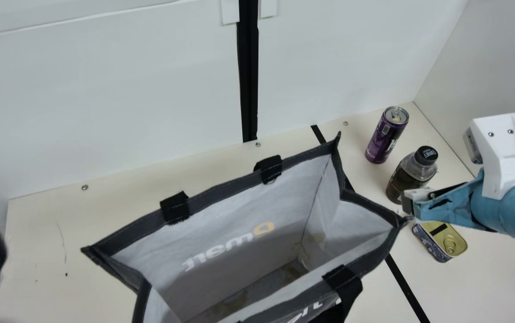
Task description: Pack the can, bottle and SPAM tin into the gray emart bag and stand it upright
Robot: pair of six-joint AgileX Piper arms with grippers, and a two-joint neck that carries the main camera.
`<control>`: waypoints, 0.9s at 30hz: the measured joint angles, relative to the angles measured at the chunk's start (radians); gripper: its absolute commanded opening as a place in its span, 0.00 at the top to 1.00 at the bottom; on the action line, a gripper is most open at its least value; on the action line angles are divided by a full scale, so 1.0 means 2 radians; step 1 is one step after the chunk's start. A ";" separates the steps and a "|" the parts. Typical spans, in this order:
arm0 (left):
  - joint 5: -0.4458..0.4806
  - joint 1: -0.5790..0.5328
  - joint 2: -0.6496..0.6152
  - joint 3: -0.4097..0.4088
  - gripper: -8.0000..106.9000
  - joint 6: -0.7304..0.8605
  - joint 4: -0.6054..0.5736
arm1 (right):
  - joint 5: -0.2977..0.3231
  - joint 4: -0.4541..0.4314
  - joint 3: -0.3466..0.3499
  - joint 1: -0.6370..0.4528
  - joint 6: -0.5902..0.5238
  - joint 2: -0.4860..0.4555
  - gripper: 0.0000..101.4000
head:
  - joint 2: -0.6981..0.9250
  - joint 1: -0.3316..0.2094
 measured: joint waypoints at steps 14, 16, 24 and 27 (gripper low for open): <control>0.000 -0.031 0.060 -0.107 0.15 0.045 -0.036 | 0.000 0.000 0.000 0.000 0.000 0.000 0.06 | -0.001 0.000; 0.000 -0.031 0.070 -0.126 0.15 0.057 -0.050 | 0.000 0.000 0.000 0.000 0.000 0.000 0.06 | 0.000 0.001; -0.007 -0.016 0.106 -0.203 0.15 0.125 -0.120 | 0.000 0.000 0.000 0.000 0.000 0.000 0.06 | 0.000 0.000; -0.007 -0.006 0.119 -0.231 0.15 0.156 -0.152 | 0.000 0.000 0.000 0.000 0.000 0.000 0.06 | 0.000 0.000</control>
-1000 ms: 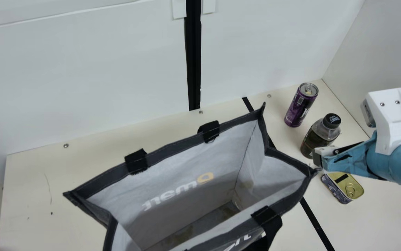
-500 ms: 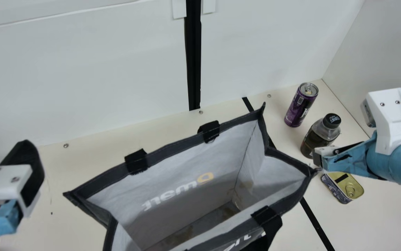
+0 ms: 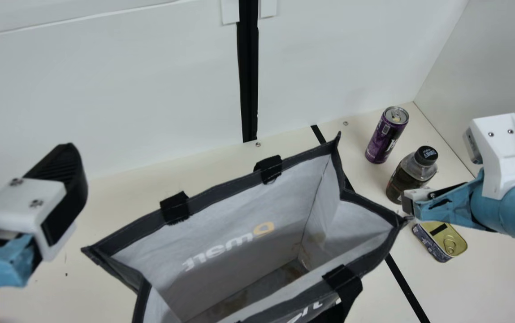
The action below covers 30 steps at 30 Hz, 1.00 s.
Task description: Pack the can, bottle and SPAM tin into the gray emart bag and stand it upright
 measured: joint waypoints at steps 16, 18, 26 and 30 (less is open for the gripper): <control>0.008 0.033 0.059 -0.064 0.15 0.180 -0.185 | 0.000 0.000 0.000 0.000 0.000 0.000 0.06 | 0.000 0.000; 0.008 0.035 0.064 -0.064 0.15 0.200 -0.204 | 0.000 0.000 0.000 0.000 0.000 0.000 0.06 | 0.000 0.000; 0.008 0.036 0.078 -0.051 0.15 0.260 -0.260 | 0.000 0.000 0.000 0.000 0.000 0.000 0.06 | 0.000 0.000; 0.008 0.032 0.085 -0.045 0.15 0.284 -0.275 | 0.000 0.000 0.000 0.000 0.000 0.000 0.06 | -0.001 0.000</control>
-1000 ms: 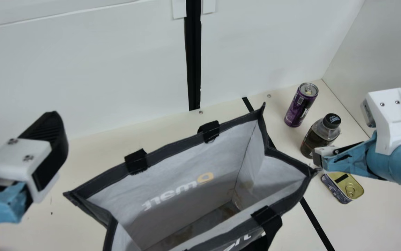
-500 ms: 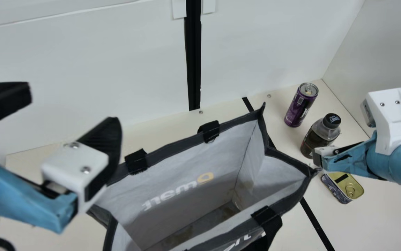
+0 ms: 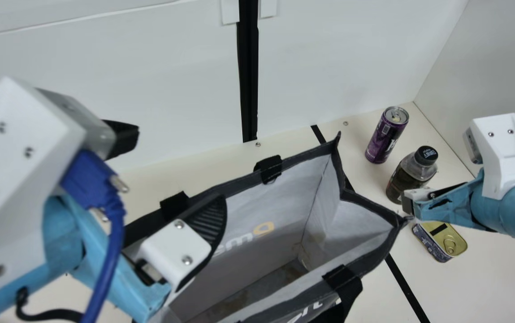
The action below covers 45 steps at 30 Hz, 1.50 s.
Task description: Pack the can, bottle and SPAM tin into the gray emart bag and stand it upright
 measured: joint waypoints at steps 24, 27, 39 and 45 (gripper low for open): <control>0.001 -0.008 0.050 0.018 0.15 0.056 -0.041 | 0.000 0.000 0.000 0.000 0.000 0.000 0.06 | 0.001 0.000; -0.001 -0.007 0.057 0.019 0.15 0.058 -0.043 | 0.000 0.000 0.000 0.000 0.000 0.000 0.06 | 0.001 0.000; 0.000 -0.002 0.079 0.031 0.32 0.068 -0.056 | 0.000 0.000 0.000 0.000 0.000 0.000 0.06 | 0.001 0.000; 0.000 -0.001 0.085 0.035 0.67 0.066 -0.054 | 0.000 0.000 0.000 0.000 0.000 0.000 0.06 | 0.001 0.000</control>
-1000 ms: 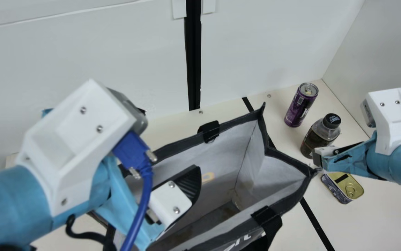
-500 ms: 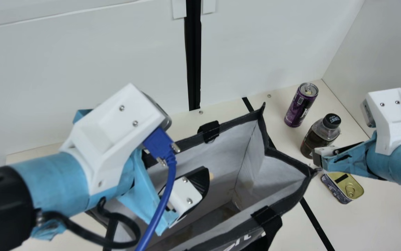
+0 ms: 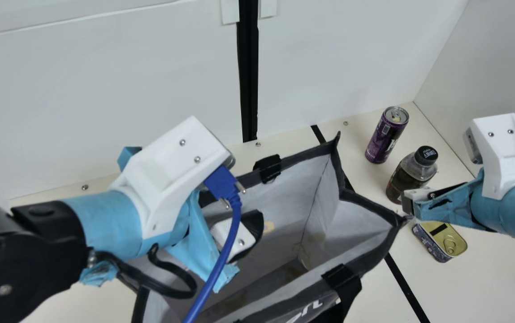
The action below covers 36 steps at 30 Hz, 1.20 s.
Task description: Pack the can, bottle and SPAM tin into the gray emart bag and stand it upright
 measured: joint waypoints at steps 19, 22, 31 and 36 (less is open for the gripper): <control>0.001 0.000 -0.009 -0.008 1.00 -0.084 0.068 | 0.000 0.000 0.000 0.000 0.000 0.000 0.06 | -0.001 0.000; 0.001 0.002 -0.016 -0.009 1.00 -0.103 0.084 | 0.000 0.000 0.000 0.000 0.000 0.000 0.06 | 0.000 0.000; 0.001 0.013 -0.042 -0.002 1.00 -0.152 0.137 | 0.000 0.000 0.000 0.000 0.000 0.000 0.06 | 0.000 0.000; 0.001 0.023 -0.059 0.005 1.00 -0.175 0.170 | 0.000 0.000 0.000 0.000 0.000 0.000 0.06 | -0.001 0.000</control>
